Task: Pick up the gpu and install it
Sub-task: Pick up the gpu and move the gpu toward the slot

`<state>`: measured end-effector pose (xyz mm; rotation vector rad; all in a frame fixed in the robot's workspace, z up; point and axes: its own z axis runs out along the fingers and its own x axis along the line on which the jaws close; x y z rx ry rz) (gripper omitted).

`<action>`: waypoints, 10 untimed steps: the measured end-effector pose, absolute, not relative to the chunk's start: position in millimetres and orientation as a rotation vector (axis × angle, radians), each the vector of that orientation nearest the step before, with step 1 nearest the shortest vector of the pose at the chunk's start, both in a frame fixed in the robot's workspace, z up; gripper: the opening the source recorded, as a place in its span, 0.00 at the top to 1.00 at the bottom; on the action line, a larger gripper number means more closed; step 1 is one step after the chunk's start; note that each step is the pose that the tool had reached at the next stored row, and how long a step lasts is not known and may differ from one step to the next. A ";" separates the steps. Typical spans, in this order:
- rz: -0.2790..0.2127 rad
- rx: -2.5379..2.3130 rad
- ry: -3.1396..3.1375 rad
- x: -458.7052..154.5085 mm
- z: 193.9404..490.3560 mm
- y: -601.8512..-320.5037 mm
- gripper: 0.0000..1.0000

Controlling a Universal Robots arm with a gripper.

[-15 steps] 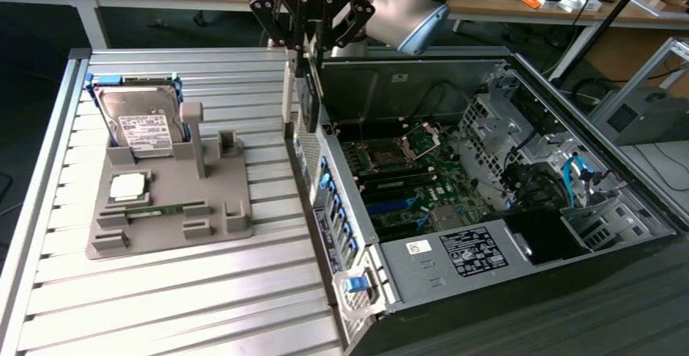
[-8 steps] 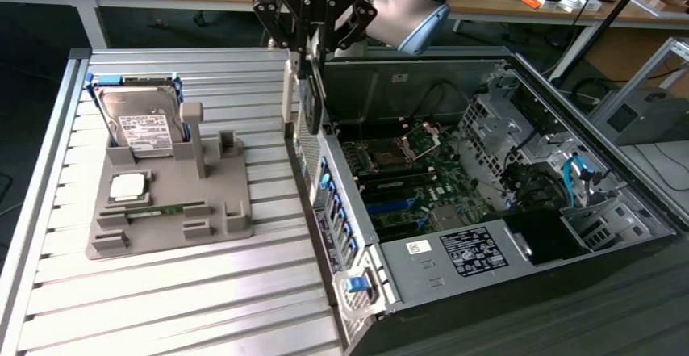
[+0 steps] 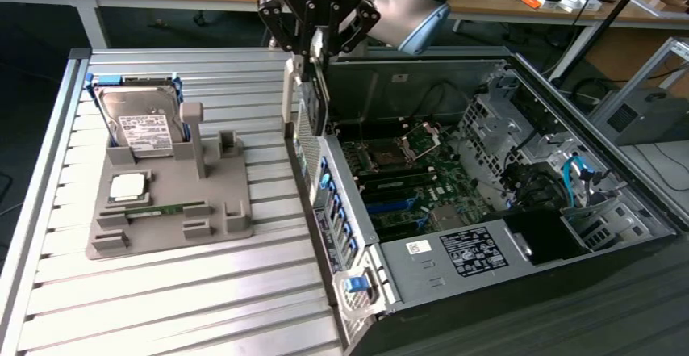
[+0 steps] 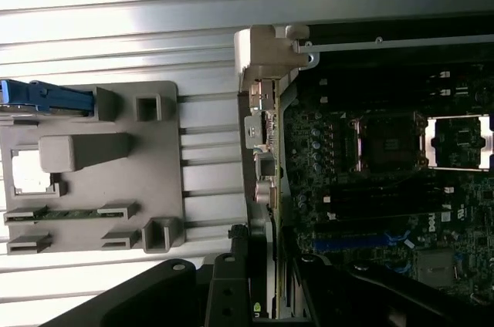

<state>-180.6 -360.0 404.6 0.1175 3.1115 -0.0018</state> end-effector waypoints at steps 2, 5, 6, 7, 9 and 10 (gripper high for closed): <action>-0.002 0.117 3.112 -179.1 403.5 -360.0 0.73; -0.003 0.117 3.112 -177.2 402.0 -360.0 0.73; -0.003 0.117 3.111 -176.3 401.2 -360.0 0.73; -0.003 0.117 3.111 -175.8 400.9 -360.0 0.73; -0.004 0.117 3.112 -174.8 400.1 -360.0 0.73; -0.004 0.118 3.112 -174.3 399.8 -360.0 0.73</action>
